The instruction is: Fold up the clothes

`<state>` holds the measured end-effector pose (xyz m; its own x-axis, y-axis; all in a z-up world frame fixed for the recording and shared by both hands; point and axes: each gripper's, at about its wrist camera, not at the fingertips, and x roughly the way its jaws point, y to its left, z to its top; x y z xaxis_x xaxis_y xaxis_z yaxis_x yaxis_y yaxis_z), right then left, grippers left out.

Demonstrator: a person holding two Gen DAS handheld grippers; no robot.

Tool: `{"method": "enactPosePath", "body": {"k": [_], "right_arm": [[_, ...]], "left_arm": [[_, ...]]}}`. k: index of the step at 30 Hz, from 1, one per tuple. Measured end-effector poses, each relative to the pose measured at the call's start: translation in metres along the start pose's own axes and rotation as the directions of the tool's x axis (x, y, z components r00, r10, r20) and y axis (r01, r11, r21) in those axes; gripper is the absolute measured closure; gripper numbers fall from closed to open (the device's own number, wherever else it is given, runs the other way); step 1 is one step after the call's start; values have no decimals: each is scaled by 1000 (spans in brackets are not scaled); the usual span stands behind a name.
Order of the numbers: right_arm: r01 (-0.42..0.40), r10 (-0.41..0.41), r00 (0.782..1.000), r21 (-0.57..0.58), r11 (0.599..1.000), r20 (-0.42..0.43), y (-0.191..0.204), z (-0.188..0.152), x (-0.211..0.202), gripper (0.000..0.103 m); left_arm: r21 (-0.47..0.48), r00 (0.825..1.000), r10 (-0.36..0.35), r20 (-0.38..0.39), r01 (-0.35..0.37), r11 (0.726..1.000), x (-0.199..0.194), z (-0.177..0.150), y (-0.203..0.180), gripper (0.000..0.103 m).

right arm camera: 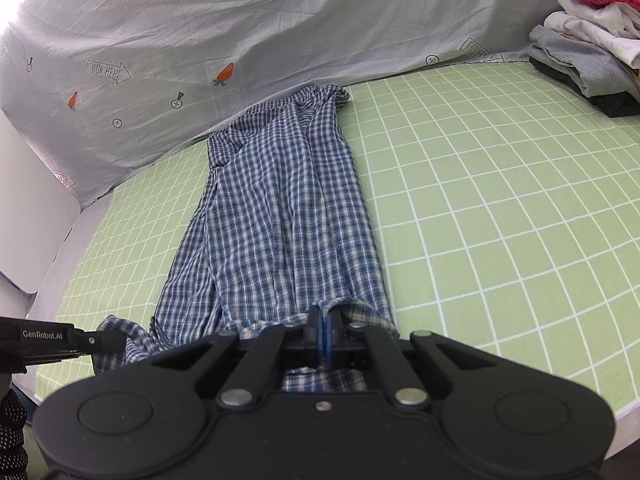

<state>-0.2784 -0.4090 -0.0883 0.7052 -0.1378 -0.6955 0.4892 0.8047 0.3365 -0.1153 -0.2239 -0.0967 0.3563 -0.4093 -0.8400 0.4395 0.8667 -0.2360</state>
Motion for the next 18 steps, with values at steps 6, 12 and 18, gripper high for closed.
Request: {"method": "enactPosePath", "body": {"k": [6, 12, 18], "right_arm": [[-15, 15, 999, 22, 1000, 39, -5, 36, 19, 101], [-25, 22, 999, 69, 997, 44, -18, 66, 51, 101], [-20, 20, 1000, 108, 994, 0, -32, 92, 101, 101]], "left_arm": [[-21, 999, -17, 39, 17, 1000, 11, 36, -2, 99], [-24, 998, -28, 60, 29, 999, 32, 74, -6, 99], [-40, 1000, -20, 18, 21, 999, 73, 105, -1, 99]]}}
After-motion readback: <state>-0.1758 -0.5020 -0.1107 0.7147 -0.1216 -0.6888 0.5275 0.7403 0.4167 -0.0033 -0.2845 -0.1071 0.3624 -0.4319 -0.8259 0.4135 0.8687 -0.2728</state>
